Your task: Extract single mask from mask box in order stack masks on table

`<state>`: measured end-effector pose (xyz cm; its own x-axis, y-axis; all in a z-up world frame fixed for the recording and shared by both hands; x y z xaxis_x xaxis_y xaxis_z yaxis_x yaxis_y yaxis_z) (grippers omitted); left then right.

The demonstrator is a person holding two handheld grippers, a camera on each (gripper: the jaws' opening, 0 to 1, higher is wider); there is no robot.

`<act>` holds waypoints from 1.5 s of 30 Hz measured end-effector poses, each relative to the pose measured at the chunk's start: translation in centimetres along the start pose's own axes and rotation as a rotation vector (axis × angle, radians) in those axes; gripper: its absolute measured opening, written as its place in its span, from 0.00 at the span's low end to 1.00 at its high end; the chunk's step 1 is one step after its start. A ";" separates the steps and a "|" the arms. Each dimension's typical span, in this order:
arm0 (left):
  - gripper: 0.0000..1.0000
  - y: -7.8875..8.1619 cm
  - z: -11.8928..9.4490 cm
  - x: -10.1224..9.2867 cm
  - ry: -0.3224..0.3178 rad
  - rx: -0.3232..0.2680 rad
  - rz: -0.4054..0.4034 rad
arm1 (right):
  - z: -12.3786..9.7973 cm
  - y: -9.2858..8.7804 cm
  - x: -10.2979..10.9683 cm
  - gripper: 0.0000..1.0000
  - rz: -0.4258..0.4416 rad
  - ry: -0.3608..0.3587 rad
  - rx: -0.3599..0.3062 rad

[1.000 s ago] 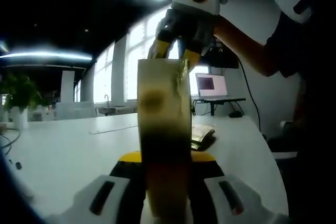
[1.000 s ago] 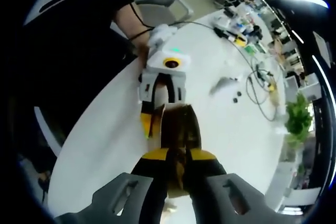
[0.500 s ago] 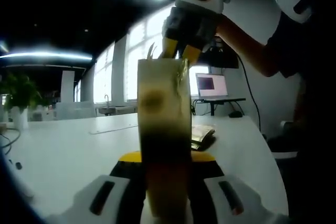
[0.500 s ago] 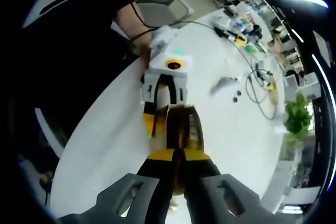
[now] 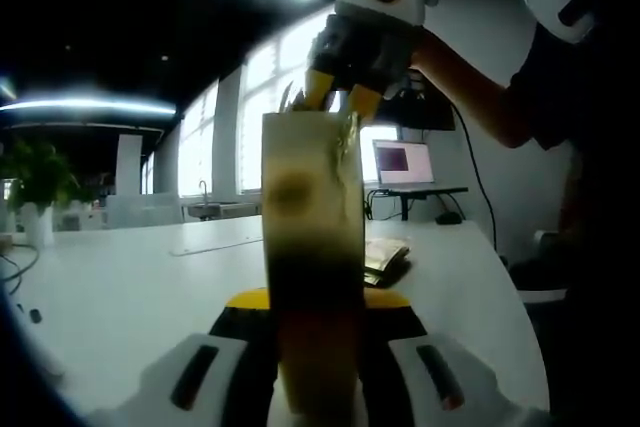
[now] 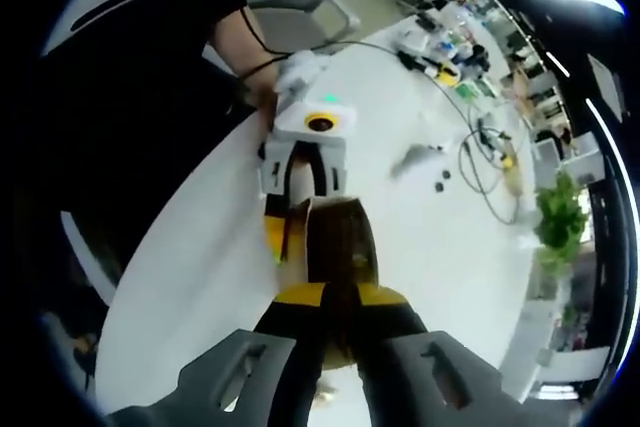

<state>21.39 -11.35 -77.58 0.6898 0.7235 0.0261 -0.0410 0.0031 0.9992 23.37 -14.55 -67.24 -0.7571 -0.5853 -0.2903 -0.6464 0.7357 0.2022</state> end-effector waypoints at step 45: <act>0.32 -0.1 0.0 0.1 0.002 0.001 0.006 | 1.5 -0.1 0.4 0.02 -0.010 0.043 0.017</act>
<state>21.46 -11.25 -77.64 0.6882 0.7248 0.0319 -0.0444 -0.0018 0.9990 23.28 -14.40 -68.79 -0.7539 -0.6068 -0.2518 -0.6528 0.7351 0.1831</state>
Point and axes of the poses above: the point that each gripper's makers call its tool centre point, and the gripper's own axes: z roughly forward along the fingers, x roughly to its left, y roughly out of its top, the point moved 3 cm from there along -z, roughly backward along the fingers, and after that the axes turned 9 degrees about y, right-handed, at the moved point
